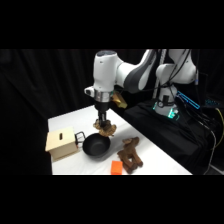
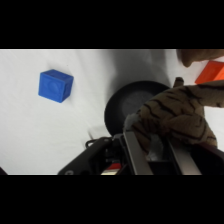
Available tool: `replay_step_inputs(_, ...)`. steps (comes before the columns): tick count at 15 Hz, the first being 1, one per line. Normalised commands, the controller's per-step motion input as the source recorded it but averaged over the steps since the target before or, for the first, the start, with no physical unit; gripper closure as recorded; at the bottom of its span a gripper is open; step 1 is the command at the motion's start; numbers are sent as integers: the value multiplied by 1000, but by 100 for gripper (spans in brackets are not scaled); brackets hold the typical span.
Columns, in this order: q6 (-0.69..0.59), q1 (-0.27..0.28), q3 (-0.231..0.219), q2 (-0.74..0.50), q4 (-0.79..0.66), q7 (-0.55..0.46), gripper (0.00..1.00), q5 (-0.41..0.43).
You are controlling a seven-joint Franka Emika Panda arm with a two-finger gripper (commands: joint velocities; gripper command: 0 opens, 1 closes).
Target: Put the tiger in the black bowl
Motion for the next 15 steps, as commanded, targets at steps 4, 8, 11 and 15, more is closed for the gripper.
replay_step_inputs(4,158,-33,-34,413,403,-378,93,188)
replay_step_inputs(8,186,0,-45,319,291,-323,94,135)
replay_step_inputs(11,192,8,-61,280,236,-297,94,117)
replay_step_inputs(15,134,5,-58,124,148,-278,47,130)
